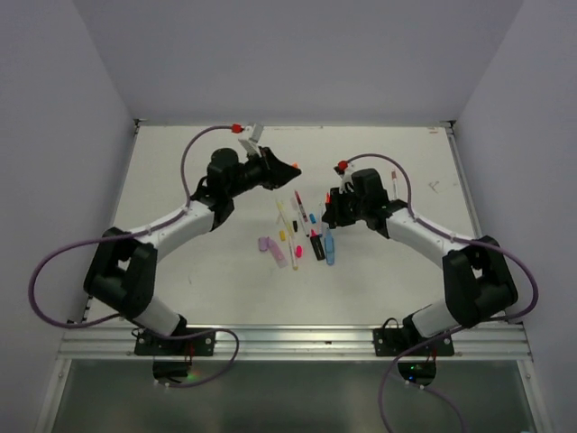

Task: Open the pen caps

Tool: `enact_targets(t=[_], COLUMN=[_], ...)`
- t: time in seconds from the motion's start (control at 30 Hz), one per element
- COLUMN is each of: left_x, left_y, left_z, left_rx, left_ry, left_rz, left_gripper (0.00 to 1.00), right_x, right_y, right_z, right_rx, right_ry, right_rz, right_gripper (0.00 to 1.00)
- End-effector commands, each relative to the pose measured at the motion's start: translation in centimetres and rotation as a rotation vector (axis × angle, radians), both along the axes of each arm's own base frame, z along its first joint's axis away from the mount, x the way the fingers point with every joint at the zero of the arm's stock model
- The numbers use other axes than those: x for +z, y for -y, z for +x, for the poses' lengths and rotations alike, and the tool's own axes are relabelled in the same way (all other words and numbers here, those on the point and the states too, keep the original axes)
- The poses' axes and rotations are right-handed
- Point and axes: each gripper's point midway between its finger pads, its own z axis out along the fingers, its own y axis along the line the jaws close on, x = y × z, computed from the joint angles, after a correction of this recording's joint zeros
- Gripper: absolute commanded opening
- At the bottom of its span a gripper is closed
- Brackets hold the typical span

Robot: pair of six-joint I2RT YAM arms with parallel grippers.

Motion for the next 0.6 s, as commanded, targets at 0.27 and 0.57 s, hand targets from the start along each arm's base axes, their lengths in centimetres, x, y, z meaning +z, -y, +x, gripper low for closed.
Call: enact_targets(t=[0.27, 0.57], left_x=[-13.4, -18.6], left_y=[10.3, 11.7], left_z=[-0.8, -0.6], left_rx=[-0.187, -0.156], left_ry=[-0.436, -0.52], left_rz=[0.232, 0.344], left_gripper=[0.05, 0.17], right_x=[-3.5, -5.6], right_y=[5.8, 5.0], right_z=[5.1, 5.3], right_rx=[-0.287, -0.248], right_ry=[-0.125, -0.178], right_rz=[-0.233, -0.233], right_gripper=[0.0, 0.21])
